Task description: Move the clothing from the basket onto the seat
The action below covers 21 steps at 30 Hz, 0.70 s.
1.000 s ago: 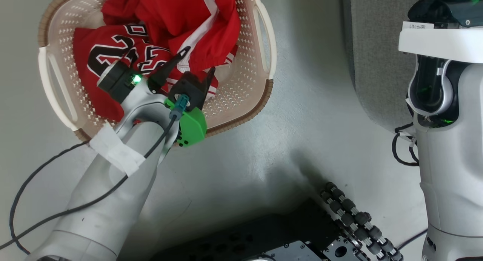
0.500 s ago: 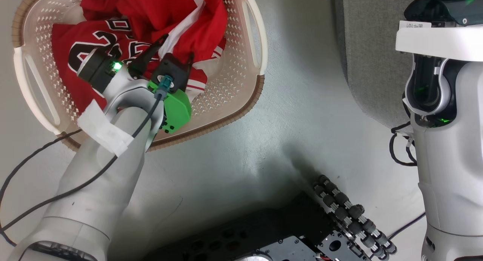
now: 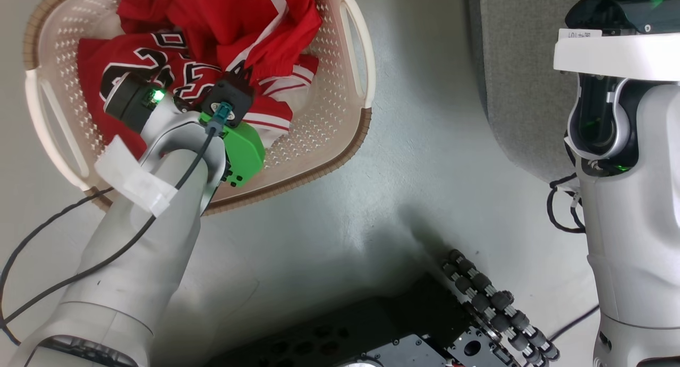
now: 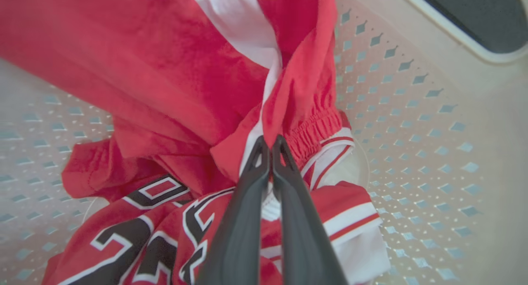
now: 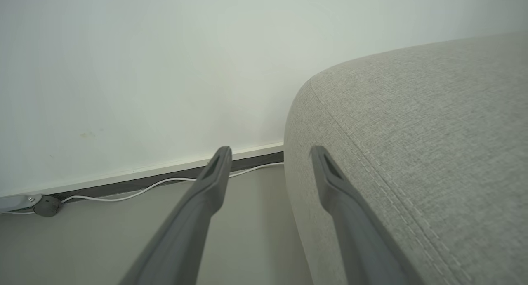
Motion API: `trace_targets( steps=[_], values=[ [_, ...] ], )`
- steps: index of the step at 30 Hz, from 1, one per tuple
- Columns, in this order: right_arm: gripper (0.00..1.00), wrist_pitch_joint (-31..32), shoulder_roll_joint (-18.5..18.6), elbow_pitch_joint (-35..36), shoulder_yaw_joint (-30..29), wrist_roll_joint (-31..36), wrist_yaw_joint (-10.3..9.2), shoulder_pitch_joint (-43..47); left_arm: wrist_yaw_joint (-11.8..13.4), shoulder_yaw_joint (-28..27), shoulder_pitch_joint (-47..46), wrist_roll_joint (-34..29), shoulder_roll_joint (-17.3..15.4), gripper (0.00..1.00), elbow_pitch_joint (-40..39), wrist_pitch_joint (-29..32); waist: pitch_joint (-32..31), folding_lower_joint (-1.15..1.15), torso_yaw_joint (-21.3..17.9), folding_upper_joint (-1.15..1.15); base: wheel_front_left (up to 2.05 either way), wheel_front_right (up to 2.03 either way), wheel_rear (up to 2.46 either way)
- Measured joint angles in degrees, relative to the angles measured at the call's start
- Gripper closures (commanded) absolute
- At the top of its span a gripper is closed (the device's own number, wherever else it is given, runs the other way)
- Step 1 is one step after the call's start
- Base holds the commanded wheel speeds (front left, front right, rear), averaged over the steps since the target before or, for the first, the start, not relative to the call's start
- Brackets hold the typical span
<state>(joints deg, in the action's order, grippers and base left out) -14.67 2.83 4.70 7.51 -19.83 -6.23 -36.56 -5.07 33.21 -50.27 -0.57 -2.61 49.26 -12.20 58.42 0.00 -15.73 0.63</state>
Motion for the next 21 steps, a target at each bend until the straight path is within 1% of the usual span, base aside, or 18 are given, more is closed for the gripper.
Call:
trace_targets(
  steps=[3,12,17,21],
  values=[
    [0.00,0.0,0.0,-1.2,-0.1,0.0,0.00,0.1,-0.2,0.0,0.1,2.9,0.0,1.00,-0.8,-1.1,-1.3,0.00,0.3,0.00,0.00,0.00,0.00],
    [0.00,0.0,0.0,-5.5,-1.7,0.5,0.10,2.8,-0.5,1.0,2.5,7.1,0.1,1.00,-5.1,-2.2,-5.8,0.00,1.7,0.00,0.00,0.00,0.00],
    [0.00,0.0,0.0,-7.8,-3.5,2.0,0.67,5.5,-0.5,1.7,3.9,9.4,0.1,1.00,-8.1,-2.2,-9.3,0.00,2.8,0.00,0.00,0.00,0.00],
    [0.00,0.0,0.0,-9.2,-4.6,2.9,1.23,7.1,-0.5,1.6,4.8,11.3,0.1,1.00,-12.8,-2.2,-12.2,0.00,3.8,0.00,0.00,0.00,0.00]
  ],
)
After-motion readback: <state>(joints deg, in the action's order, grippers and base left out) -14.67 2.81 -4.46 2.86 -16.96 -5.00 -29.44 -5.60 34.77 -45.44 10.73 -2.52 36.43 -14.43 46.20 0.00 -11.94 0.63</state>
